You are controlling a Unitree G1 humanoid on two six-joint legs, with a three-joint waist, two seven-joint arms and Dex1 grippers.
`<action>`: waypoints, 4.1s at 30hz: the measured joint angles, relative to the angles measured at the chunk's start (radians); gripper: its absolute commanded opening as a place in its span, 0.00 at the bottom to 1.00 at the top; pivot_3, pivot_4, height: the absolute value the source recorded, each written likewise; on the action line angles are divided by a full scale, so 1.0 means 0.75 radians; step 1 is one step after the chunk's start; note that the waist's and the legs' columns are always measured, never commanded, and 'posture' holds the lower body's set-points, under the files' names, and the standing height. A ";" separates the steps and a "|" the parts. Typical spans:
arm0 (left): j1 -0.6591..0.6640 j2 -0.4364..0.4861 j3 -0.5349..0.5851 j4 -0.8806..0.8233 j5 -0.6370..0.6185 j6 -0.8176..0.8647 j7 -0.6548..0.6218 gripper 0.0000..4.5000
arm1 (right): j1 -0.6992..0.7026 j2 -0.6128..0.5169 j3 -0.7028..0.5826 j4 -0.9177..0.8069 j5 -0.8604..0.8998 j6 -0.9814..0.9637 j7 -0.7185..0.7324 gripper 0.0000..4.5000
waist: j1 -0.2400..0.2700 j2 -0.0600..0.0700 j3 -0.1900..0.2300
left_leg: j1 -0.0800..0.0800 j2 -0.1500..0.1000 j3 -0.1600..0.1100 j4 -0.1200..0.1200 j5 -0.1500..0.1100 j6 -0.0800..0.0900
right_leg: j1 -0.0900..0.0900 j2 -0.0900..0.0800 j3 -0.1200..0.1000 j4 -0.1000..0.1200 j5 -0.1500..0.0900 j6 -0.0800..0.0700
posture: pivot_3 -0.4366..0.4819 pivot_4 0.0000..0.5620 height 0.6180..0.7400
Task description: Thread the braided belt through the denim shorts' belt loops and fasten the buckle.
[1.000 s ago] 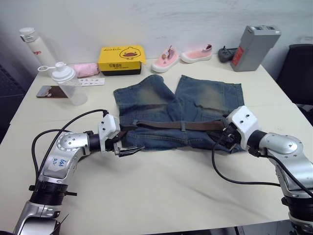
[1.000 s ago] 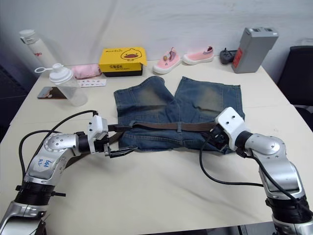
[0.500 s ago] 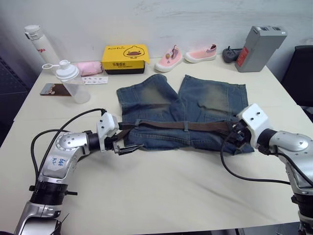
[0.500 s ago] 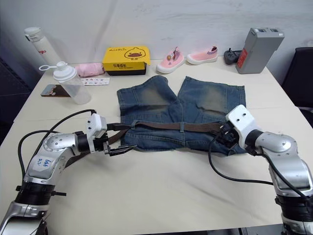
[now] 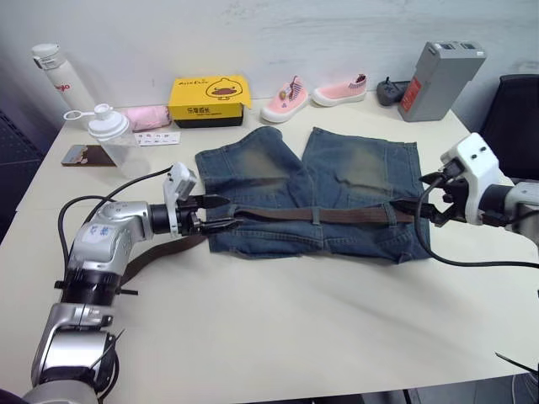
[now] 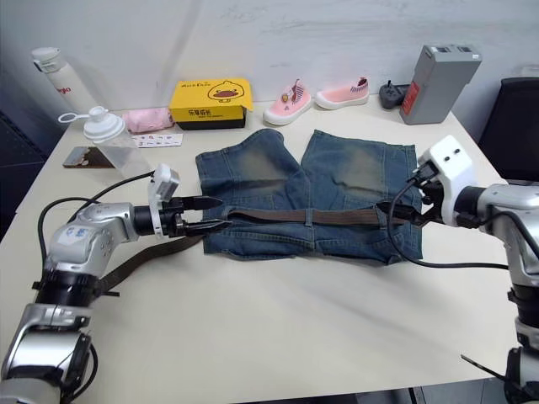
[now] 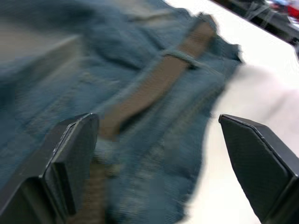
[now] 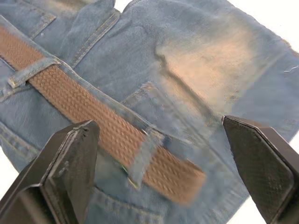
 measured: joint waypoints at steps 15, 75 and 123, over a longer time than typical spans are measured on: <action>-0.369 -0.209 -0.114 0.791 0.295 -0.174 -0.046 1.00 | -0.260 0.114 0.317 0.608 -0.153 -0.034 0.164 0.82 | 0.001 0.002 -0.003 | -0.003 0.002 0.007 0.009 0.001 0.002 | 0.000 0.000 0.000 0.003 0.000 0.000 | 0.48 0.27 1.00; -0.573 -0.293 0.115 1.052 0.460 -0.954 0.319 0.21 | -0.270 0.280 0.074 0.563 -0.226 -0.533 -0.259 0.00 | -0.002 0.000 -0.005 | -0.018 0.004 0.017 0.018 0.003 0.008 | -0.014 0.000 0.004 0.006 0.006 0.000 | 0.48 0.27 1.00; 0.142 0.297 -0.279 -0.054 -0.060 -0.929 -0.110 0.99 | 0.143 -0.114 -0.034 -0.284 0.148 0.008 0.047 1.00 | -0.016 0.003 -0.006 | 0.002 0.040 0.063 0.017 -0.018 -0.001 | -0.003 0.023 0.006 0.001 0.006 -0.015 | 0.48 0.27 1.00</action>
